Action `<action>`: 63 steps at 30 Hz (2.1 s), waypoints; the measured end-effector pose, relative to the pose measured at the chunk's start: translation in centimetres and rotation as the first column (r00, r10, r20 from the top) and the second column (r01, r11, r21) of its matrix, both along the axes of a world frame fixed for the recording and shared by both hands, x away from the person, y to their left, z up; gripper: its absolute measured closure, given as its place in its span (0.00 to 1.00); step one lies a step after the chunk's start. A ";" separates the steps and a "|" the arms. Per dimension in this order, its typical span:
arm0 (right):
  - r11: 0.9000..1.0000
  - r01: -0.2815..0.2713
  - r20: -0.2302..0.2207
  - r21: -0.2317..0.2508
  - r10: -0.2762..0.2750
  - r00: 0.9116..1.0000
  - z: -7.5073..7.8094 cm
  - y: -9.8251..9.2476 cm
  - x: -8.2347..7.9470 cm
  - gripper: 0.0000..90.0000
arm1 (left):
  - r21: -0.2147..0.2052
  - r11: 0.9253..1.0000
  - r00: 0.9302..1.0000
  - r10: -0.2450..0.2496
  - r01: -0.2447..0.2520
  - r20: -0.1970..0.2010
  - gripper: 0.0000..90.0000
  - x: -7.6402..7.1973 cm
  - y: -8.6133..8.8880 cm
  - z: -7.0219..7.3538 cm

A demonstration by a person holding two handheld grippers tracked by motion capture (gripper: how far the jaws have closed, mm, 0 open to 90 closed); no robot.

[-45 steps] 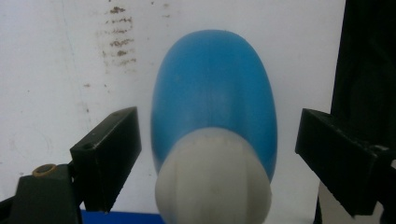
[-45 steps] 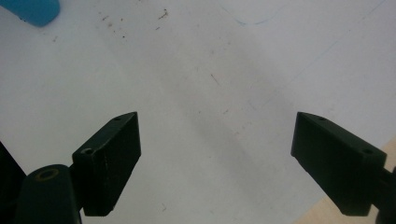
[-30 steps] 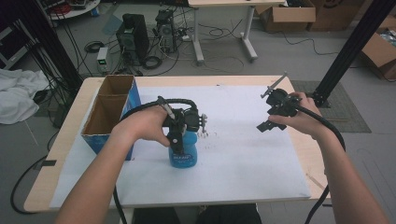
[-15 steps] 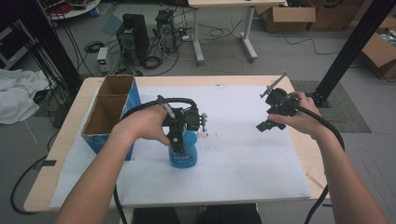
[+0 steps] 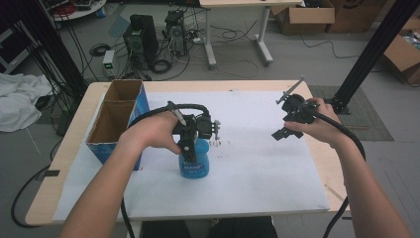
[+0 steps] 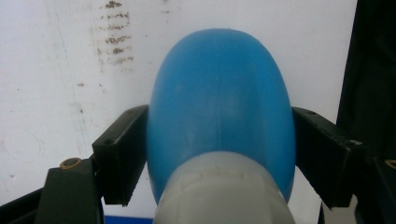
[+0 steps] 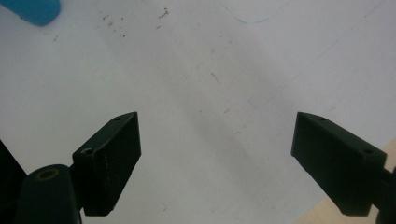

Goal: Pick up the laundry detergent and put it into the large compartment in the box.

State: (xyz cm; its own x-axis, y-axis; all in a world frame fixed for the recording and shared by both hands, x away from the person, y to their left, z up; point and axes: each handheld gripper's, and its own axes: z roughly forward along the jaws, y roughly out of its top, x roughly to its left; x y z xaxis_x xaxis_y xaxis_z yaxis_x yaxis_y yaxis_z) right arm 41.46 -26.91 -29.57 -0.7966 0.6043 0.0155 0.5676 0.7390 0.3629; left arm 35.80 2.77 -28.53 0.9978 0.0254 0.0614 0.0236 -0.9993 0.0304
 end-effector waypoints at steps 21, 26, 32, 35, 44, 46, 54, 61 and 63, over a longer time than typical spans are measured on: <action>1.000 0.001 -0.001 0.008 -0.001 1.000 0.0 -0.2 -0.1 0.18 | 0.008 1.000 1.000 0.005 -0.005 -0.017 0.34 0.1 -0.1 0.0; 1.000 -0.001 -0.004 0.011 0.001 1.000 -0.1 -0.3 -0.1 0.17 | 0.012 1.000 1.000 0.016 -0.016 -0.024 0.36 0.3 0.0 0.0; 1.000 0.001 -0.006 0.015 -0.001 1.000 -0.2 -0.3 -0.1 0.17 | 0.018 0.999 0.999 0.029 -0.028 -0.027 0.41 0.4 0.0 -0.1; 1.000 -0.004 -0.007 0.010 0.004 1.000 -0.2 -0.3 -0.1 0.18 | 0.021 0.999 0.999 0.026 -0.026 -0.028 0.41 0.5 -0.1 -0.1; 1.000 0.000 -0.010 0.016 0.001 1.000 -0.2 -0.5 -0.2 0.17 | 0.032 0.999 0.999 0.029 -0.029 -0.026 0.42 0.6 -0.2 0.0; 1.000 -0.002 -0.010 0.017 0.002 1.000 -0.2 -0.5 -0.2 0.18 | 0.035 0.998 0.998 0.051 -0.050 -0.027 0.42 0.7 -0.2 0.1; 1.000 -0.014 -0.006 0.019 0.014 1.000 0.0 -0.3 -0.3 0.17 | 0.033 0.978 0.976 0.208 -0.206 -0.060 0.42 1.6 0.6 3.0; 0.999 -0.028 0.006 0.021 0.027 1.000 0.8 -0.2 -0.4 0.18 | 0.011 0.895 0.891 0.446 -0.447 -0.089 0.43 2.8 2.8 7.3; 0.999 -0.025 0.007 0.023 0.025 1.000 1.0 -0.2 -0.5 0.17 | 0.000 0.855 0.852 0.516 -0.518 -0.092 0.43 3.2 3.7 8.7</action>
State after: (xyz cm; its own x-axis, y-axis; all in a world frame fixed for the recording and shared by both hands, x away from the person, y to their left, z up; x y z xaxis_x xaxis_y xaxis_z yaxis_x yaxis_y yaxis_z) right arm 40.99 -27.13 -28.61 -0.8115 0.5838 0.0241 0.5467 0.7441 0.3839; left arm 38.99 6.44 -19.86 0.8415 0.5394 -0.0311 0.5402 -0.8411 0.0285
